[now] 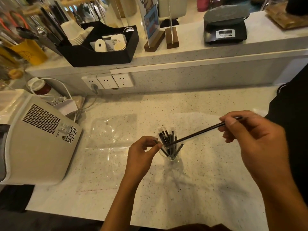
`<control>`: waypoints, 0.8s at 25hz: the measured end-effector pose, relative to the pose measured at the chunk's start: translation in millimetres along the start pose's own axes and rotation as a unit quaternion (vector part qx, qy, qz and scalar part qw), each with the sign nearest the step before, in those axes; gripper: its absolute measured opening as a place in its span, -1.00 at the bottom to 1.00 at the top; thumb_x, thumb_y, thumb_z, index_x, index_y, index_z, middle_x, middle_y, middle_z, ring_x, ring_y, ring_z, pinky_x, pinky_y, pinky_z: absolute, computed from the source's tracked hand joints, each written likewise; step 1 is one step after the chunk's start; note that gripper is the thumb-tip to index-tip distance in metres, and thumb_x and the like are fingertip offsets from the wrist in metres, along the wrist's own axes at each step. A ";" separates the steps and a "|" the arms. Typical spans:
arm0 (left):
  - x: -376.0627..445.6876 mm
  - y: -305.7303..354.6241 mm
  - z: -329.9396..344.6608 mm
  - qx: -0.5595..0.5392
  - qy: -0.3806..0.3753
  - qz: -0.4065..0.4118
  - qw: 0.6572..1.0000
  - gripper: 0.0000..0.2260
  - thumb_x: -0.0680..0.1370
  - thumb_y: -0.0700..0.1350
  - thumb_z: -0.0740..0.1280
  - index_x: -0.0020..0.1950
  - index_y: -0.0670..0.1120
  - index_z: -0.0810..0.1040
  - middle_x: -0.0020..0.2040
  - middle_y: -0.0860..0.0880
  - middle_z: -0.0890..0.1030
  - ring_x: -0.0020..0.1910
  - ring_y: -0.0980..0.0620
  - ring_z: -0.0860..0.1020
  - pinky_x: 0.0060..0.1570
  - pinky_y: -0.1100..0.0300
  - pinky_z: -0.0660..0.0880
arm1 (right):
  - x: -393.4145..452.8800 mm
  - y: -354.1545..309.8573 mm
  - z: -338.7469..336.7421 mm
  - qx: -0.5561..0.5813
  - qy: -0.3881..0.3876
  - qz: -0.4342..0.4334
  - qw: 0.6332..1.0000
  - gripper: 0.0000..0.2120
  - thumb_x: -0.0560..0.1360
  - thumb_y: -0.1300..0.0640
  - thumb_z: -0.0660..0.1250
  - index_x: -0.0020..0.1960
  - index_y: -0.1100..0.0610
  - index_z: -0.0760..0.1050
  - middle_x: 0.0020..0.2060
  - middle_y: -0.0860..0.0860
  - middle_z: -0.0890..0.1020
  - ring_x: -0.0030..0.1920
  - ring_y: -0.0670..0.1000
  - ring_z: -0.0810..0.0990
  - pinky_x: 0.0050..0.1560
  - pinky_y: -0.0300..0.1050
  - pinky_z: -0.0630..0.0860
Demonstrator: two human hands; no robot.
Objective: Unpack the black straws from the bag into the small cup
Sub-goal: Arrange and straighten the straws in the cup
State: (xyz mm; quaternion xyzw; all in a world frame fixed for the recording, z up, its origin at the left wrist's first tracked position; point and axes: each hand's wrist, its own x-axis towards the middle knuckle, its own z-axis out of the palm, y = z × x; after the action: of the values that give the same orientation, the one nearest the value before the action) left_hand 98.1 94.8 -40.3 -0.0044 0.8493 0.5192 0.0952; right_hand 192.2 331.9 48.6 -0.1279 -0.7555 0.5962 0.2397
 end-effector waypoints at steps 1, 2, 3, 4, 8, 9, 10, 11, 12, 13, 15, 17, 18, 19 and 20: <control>1.5 0.2 -0.1 -0.003 0.010 0.001 1.000 -0.95 0.50 -0.07 0.53 -0.08 0.06 0.70 -0.14 0.16 0.74 -0.10 0.21 0.68 0.13 0.04 0.59 | -0.9 -1.0 3.1 -0.024 -0.024 -0.004 0.999 -0.82 0.50 -0.20 0.26 0.00 -0.21 0.59 -0.13 -0.24 0.70 -0.12 -0.11 0.68 -0.17 -0.35 0.61; 2.9 1.0 -0.9 -0.011 0.017 0.003 1.000 -0.97 0.51 -0.07 0.52 -0.11 0.05 0.71 -0.15 0.14 0.74 -0.10 0.18 0.68 0.12 0.04 0.60 | -2.0 -1.3 7.2 -0.048 -0.046 -0.010 0.998 -0.84 0.49 -0.21 0.25 -0.02 -0.26 0.58 -0.12 -0.28 0.69 -0.09 -0.14 0.67 -0.14 -0.38 0.59; 4.3 2.4 -2.5 -0.023 0.022 0.007 0.999 -0.96 0.51 -0.08 0.52 -0.13 0.05 0.72 -0.15 0.13 0.75 -0.09 0.15 0.69 0.09 0.08 0.61 | -3.0 -0.3 12.1 -0.071 -0.064 -0.019 0.995 -0.87 0.50 -0.20 0.27 -0.04 -0.27 0.58 -0.11 -0.32 0.68 -0.07 -0.17 0.66 -0.11 -0.41 0.57; 5.8 4.4 -4.8 -0.039 0.028 0.014 0.999 -0.95 0.51 -0.09 0.52 -0.14 0.06 0.72 -0.15 0.12 0.75 -0.10 0.14 0.70 0.03 0.16 0.61 | -4.2 2.5 17.4 -0.092 -0.080 -0.026 0.992 -0.91 0.51 -0.16 0.30 -0.05 -0.28 0.59 -0.10 -0.34 0.66 -0.06 -0.20 0.65 -0.10 -0.43 0.55; 13.2 15.3 -13.5 -0.096 0.063 0.034 0.993 -0.96 0.49 -0.12 0.54 -0.15 0.01 0.73 -0.19 0.09 0.75 -0.16 0.16 0.70 -0.13 0.40 0.56 | -10.5 20.9 42.6 -0.168 -0.154 -0.003 0.974 -0.87 0.51 -0.06 0.36 -0.02 -0.17 0.68 -0.20 -0.31 0.68 -0.09 -0.23 0.61 -0.14 -0.41 0.53; 15.3 17.4 -14.0 -0.098 0.071 0.033 0.992 -0.96 0.48 -0.11 0.54 -0.15 -0.01 0.72 -0.20 0.07 0.75 -0.17 0.14 0.70 -0.12 0.39 0.57 | -12.5 26.3 49.3 -0.187 -0.166 0.000 0.968 -0.86 0.51 -0.06 0.37 0.00 -0.15 0.69 -0.19 -0.31 0.68 -0.13 -0.21 0.61 -0.18 -0.40 0.53; 17.2 19.1 -14.0 -0.097 0.078 0.031 0.992 -0.96 0.47 -0.11 0.55 -0.15 -0.03 0.72 -0.20 0.07 0.74 -0.18 0.13 0.70 -0.12 0.38 0.58 | -14.5 31.8 56.1 -0.205 -0.174 -0.002 0.963 -0.86 0.52 -0.06 0.38 0.02 -0.14 0.70 -0.17 -0.30 0.69 -0.18 -0.19 0.62 -0.22 -0.39 0.52; 19.0 20.5 -13.5 -0.094 0.082 0.028 0.992 -0.95 0.47 -0.11 0.55 -0.14 -0.04 0.71 -0.21 0.06 0.74 -0.19 0.13 0.69 -0.13 0.39 0.57 | -16.6 37.3 62.6 -0.225 -0.182 -0.006 0.957 -0.85 0.54 -0.05 0.39 0.04 -0.13 0.70 -0.14 -0.27 0.70 -0.22 -0.18 0.62 -0.22 -0.37 0.52; 20.2 21.7 -13.0 -0.090 0.084 0.026 0.992 -0.94 0.47 -0.10 0.55 -0.13 -0.05 0.71 -0.22 0.06 0.74 -0.20 0.13 0.69 -0.15 0.41 0.56 | -18.5 42.1 68.9 -0.245 -0.191 -0.008 0.950 -0.84 0.55 -0.06 0.38 0.07 -0.12 0.70 -0.12 -0.23 0.72 -0.23 -0.17 0.62 -0.19 -0.29 0.56; 21.2 22.8 -12.3 -0.088 0.085 0.023 0.992 -0.92 0.47 -0.09 0.55 -0.12 -0.07 0.71 -0.22 0.06 0.73 -0.21 0.15 0.68 -0.17 0.43 0.55 | -20.1 46.3 75.0 -0.264 -0.199 -0.007 0.944 -0.83 0.56 -0.07 0.37 0.09 -0.10 0.70 -0.11 -0.19 0.73 -0.24 -0.15 0.63 -0.18 -0.21 0.60; 22.1 23.9 -10.9 -0.087 0.086 0.019 0.992 -0.91 0.47 -0.08 0.55 -0.12 -0.08 0.71 -0.23 0.08 0.73 -0.23 0.19 0.67 -0.19 0.46 0.53 | -22.3 53.3 85.2 -0.299 -0.209 0.003 0.931 -0.79 0.58 -0.10 0.33 0.08 -0.08 0.70 -0.17 -0.11 0.75 -0.26 -0.10 0.66 -0.19 -0.10 0.64; 22.6 23.7 -10.8 -0.088 0.088 0.015 0.992 -0.91 0.46 -0.07 0.55 -0.12 -0.07 0.71 -0.23 0.09 0.73 -0.23 0.19 0.67 -0.19 0.46 0.53 | -23.3 58.8 93.1 -0.324 -0.212 0.018 0.922 -0.76 0.59 -0.12 0.31 0.07 -0.06 0.70 -0.20 -0.07 0.74 -0.25 -0.04 0.68 -0.19 -0.06 0.64; 22.6 23.6 -11.1 -0.088 0.089 0.015 0.992 -0.91 0.46 -0.07 0.55 -0.12 -0.07 0.71 -0.23 0.09 0.73 -0.22 0.18 0.68 -0.19 0.46 0.53 | -23.9 61.5 96.0 -0.329 -0.212 0.024 0.920 -0.75 0.59 -0.13 0.31 0.08 -0.06 0.70 -0.18 -0.06 0.75 -0.23 -0.02 0.69 -0.19 -0.06 0.64; 22.5 23.6 -11.9 -0.089 0.089 0.016 0.992 -0.91 0.46 -0.07 0.55 -0.11 -0.07 0.71 -0.22 0.08 0.73 -0.21 0.17 0.68 -0.18 0.45 0.54 | -24.4 64.2 98.5 -0.329 -0.213 0.030 0.920 -0.75 0.59 -0.13 0.31 0.09 -0.07 0.70 -0.16 -0.06 0.75 -0.21 -0.02 0.69 -0.19 -0.07 0.64; 22.5 23.6 -12.7 -0.088 0.089 0.017 0.992 -0.91 0.47 -0.07 0.55 -0.11 -0.06 0.72 -0.22 0.09 0.74 -0.21 0.17 0.69 -0.18 0.45 0.54 | -24.6 66.4 100.1 -0.325 -0.214 0.037 0.921 -0.76 0.58 -0.13 0.31 0.08 -0.08 0.70 -0.15 -0.06 0.75 -0.21 -0.02 0.69 -0.19 -0.08 0.64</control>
State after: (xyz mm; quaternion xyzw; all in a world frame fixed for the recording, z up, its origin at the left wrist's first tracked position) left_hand 71.6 96.5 -17.6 -0.0444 0.8051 0.5914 0.0098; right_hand 155.5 253.1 -37.9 -0.0960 -0.9357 0.3395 -0.0043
